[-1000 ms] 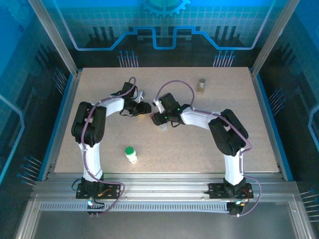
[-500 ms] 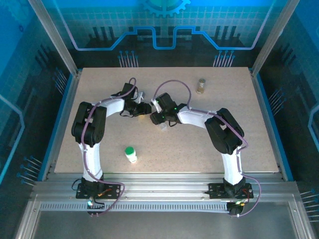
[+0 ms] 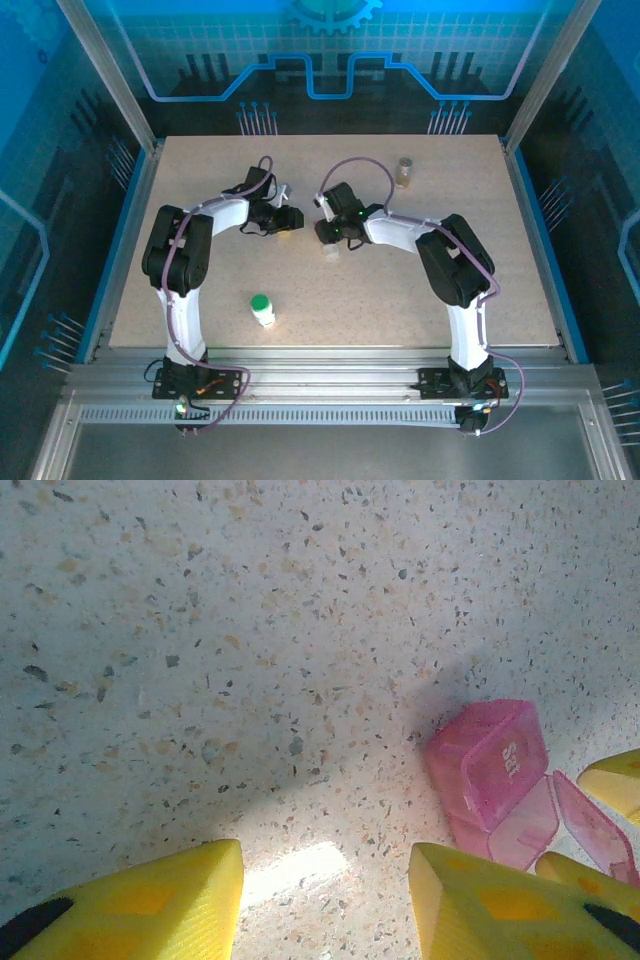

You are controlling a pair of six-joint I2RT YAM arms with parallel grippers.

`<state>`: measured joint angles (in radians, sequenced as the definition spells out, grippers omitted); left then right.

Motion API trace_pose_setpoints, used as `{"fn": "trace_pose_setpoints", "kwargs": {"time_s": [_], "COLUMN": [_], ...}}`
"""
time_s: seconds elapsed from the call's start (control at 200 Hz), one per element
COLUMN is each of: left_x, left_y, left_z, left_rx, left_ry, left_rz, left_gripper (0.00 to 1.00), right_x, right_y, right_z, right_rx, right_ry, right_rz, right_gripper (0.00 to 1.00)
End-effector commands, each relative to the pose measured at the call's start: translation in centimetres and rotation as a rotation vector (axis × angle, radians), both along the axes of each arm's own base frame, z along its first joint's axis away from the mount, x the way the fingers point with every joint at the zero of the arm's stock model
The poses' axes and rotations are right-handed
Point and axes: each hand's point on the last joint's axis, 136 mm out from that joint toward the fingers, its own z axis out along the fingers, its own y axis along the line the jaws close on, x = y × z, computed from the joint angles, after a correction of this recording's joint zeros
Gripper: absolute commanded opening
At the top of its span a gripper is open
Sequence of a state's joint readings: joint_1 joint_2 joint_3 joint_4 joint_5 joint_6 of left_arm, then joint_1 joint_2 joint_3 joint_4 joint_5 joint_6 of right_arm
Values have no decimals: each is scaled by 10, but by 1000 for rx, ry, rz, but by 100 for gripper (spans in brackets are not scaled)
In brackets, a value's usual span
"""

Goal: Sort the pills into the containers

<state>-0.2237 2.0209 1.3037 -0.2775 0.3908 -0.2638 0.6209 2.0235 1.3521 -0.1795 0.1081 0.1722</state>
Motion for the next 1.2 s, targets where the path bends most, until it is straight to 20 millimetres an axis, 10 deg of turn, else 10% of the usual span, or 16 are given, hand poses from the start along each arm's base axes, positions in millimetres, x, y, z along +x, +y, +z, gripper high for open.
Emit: {"fn": "trace_pose_setpoints", "kwargs": {"time_s": [0.0, 0.485, 1.196], "left_x": [-4, -4, -25], "left_y": [-3, -4, 6], "left_z": [12, 22, 64], "left_rx": [-17, -28, -47], "left_ry": [-19, -41, -143], "left_rz": [-7, -10, 39], "left_gripper": [48, 48, 49], "right_x": [5, 10, -37], "right_y": [-11, -13, -6], "right_z": [16, 30, 26], "right_rx": [29, 190, 214], "right_ry": [-20, 7, 525], "right_rz": [-51, 55, 743], "right_gripper": [37, 0, 0]}}
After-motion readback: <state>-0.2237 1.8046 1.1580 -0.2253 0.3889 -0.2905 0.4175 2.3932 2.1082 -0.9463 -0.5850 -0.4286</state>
